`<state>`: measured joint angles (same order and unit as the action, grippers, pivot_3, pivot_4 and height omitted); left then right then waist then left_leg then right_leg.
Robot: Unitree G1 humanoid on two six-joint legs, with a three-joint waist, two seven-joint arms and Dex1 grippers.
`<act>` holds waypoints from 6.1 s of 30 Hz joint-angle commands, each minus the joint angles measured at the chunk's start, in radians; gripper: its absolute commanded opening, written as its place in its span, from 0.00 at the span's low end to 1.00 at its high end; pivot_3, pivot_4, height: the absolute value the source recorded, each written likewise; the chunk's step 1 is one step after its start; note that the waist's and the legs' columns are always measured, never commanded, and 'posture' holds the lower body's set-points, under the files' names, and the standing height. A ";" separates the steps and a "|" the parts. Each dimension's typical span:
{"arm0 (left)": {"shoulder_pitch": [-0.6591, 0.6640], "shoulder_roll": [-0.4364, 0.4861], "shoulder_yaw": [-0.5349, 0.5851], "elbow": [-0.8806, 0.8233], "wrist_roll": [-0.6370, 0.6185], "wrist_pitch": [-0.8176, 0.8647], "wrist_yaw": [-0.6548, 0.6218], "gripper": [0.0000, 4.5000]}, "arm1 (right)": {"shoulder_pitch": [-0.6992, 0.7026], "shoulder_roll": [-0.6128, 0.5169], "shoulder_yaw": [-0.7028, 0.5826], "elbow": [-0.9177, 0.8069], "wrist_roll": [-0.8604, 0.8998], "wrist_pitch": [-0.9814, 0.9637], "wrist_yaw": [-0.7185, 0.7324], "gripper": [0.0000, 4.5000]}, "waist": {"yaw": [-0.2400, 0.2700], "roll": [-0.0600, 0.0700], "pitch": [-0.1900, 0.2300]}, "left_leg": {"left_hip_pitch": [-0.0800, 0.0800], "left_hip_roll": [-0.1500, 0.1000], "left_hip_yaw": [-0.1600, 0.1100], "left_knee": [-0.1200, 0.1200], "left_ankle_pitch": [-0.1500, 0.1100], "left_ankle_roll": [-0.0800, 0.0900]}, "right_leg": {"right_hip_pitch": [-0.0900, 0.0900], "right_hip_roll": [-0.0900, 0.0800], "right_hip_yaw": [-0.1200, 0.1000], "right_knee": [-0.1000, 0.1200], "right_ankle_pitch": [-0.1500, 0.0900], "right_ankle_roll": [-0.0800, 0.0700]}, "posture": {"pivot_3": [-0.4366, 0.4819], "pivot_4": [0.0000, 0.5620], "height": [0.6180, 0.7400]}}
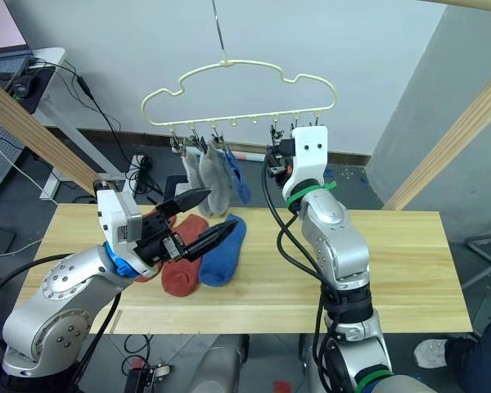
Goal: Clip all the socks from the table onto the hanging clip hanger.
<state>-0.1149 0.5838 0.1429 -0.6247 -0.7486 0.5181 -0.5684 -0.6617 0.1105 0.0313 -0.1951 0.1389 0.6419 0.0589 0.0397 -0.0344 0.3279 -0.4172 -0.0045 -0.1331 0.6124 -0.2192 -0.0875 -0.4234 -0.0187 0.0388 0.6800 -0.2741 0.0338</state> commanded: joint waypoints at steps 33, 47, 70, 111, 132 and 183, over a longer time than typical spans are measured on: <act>0.022 -0.035 0.007 -0.088 -0.014 -0.008 0.070 1.00 | -0.098 0.042 0.012 0.094 0.021 -0.118 0.003 0.42 | 0.001 0.001 0.000 | 0.000 0.000 0.000 -0.001 -0.001 0.001 | 0.000 0.000 0.000 0.000 0.000 0.000 | 0.73 0.60 1.00; 0.023 -0.037 0.009 -0.095 -0.013 -0.009 0.079 1.00 | -0.107 0.043 0.010 0.110 0.028 -0.128 0.006 0.42 | 0.001 0.001 0.000 | 0.000 0.000 0.000 -0.001 -0.001 0.001 | -0.001 0.000 0.000 0.000 0.000 0.000 | 0.74 0.60 1.00; 0.054 0.007 -0.152 0.141 0.281 0.025 0.172 1.00 | -0.056 -0.092 -0.010 0.018 0.157 0.015 0.129 0.00 | 0.001 0.002 0.001 | 0.000 -0.002 0.001 -0.002 -0.001 0.001 | -0.001 0.001 0.000 0.000 0.000 0.000 | 0.69 0.57 1.00; -0.093 -0.305 -0.355 0.608 0.669 -0.199 0.091 0.00 | -0.073 -0.191 -0.103 -0.022 0.247 0.197 0.117 0.00 | -0.017 0.002 0.001 | 0.000 -0.001 0.000 -0.002 0.000 0.002 | -0.001 -0.002 0.000 0.000 0.000 0.000 | 0.63 0.59 1.00; -0.201 -0.479 -0.241 0.398 0.524 -0.256 0.172 0.00 | -0.341 -0.035 -0.645 0.106 0.618 0.782 -0.245 0.00 | -0.014 0.002 0.001 | -0.002 -0.003 -0.001 -0.001 0.001 0.006 | 0.001 -0.002 -0.001 0.001 0.000 0.000 | 0.63 0.60 1.00; -0.216 -0.473 -0.274 0.324 0.549 -0.294 0.214 0.00 | -0.315 -0.017 -0.644 0.043 0.668 0.872 -0.298 0.49 | -0.017 0.002 0.001 | -0.002 -0.003 0.000 -0.001 0.002 0.007 | 0.001 -0.001 -0.001 0.000 0.000 0.000 | 0.63 0.53 1.00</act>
<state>-0.3348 0.1140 -0.1222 -0.2624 -0.1917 0.2431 -0.3444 -0.9794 0.1086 -0.6221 -0.1137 0.8090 1.5130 -0.2419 0.0230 -0.0319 0.3288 -0.4196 -0.0073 -0.1327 0.6112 -0.2170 -0.0809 -0.4237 -0.0201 0.0381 0.6803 -0.2740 0.0338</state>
